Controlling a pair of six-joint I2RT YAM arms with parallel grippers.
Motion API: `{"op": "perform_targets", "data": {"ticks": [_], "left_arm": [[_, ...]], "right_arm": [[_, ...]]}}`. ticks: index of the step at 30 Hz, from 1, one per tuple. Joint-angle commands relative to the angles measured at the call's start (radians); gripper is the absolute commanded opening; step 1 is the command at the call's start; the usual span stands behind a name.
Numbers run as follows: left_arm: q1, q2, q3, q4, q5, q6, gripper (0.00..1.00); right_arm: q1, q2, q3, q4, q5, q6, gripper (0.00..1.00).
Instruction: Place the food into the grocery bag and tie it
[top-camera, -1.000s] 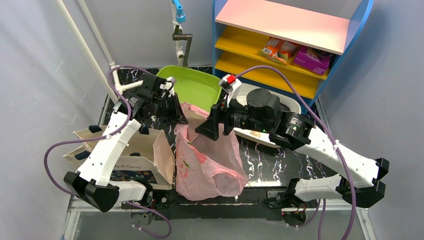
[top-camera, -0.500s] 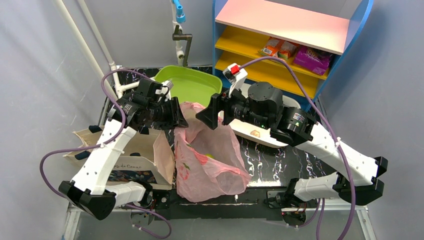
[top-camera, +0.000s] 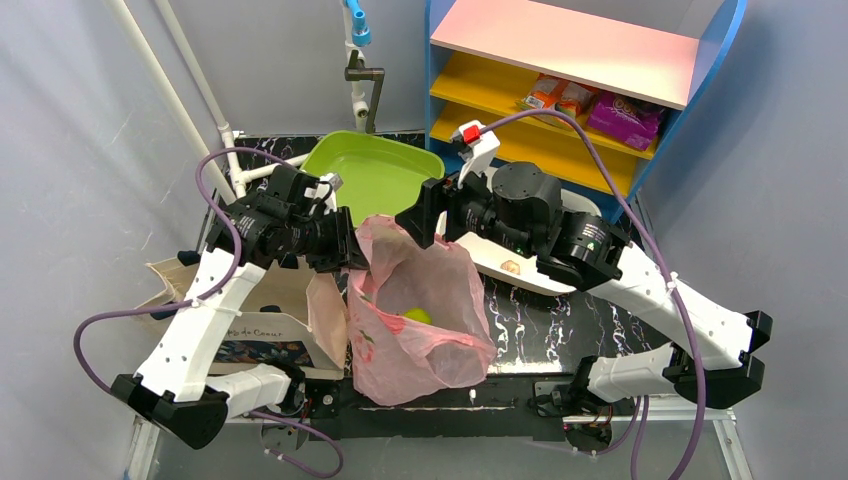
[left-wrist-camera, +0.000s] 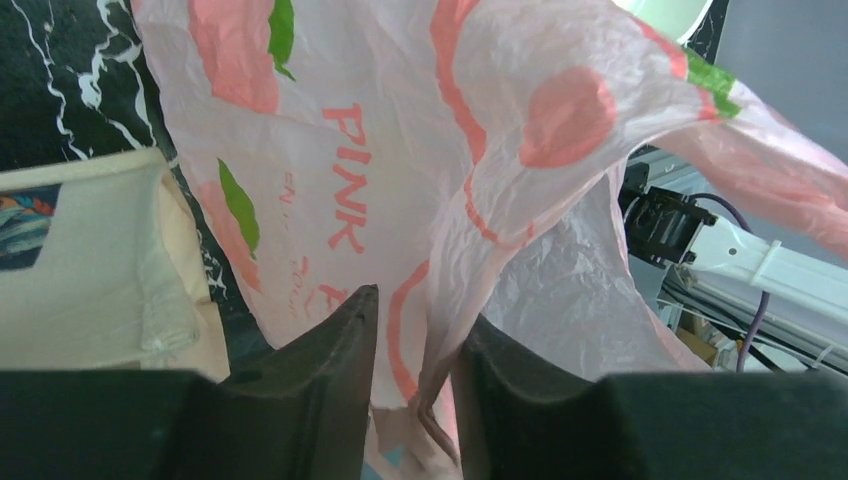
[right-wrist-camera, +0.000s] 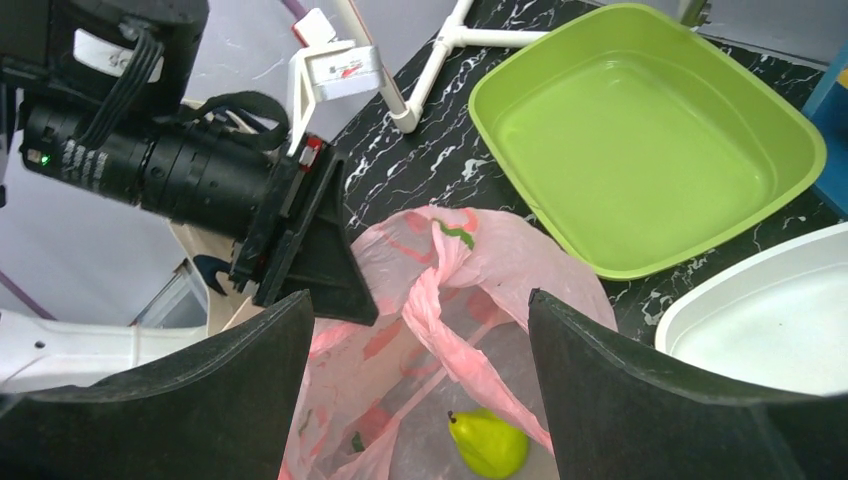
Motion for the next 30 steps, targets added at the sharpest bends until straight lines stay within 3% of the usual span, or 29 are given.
{"op": "perform_targets", "data": {"ticks": [1,5,7,11,18,25,30], "left_arm": [[0.007,-0.045,-0.018,-0.07,0.011,0.026,0.23],[0.007,-0.05,-0.002,-0.095,0.007,0.031,0.12],[0.007,-0.053,0.008,-0.104,0.006,0.035,0.1],[0.007,-0.057,0.006,-0.111,0.005,0.042,0.06],[0.007,-0.059,-0.004,-0.111,0.007,0.041,0.05],[0.006,-0.058,-0.004,-0.112,0.01,0.039,0.02],[0.007,-0.057,-0.005,-0.122,0.005,0.041,0.02]], "right_arm": [[0.006,0.011,0.058,0.004,0.08,-0.016,0.86],[0.004,0.01,0.06,-0.045,0.202,0.008,0.88],[0.0,0.01,0.063,-0.09,0.255,0.02,0.93],[-0.045,0.021,0.084,-0.223,0.317,0.07,0.94],[-0.33,0.033,0.05,-0.384,0.052,0.121,0.94],[-0.603,0.024,-0.175,-0.286,-0.114,0.026,0.95],[-0.706,0.133,-0.227,-0.267,-0.174,-0.069,0.95]]}}
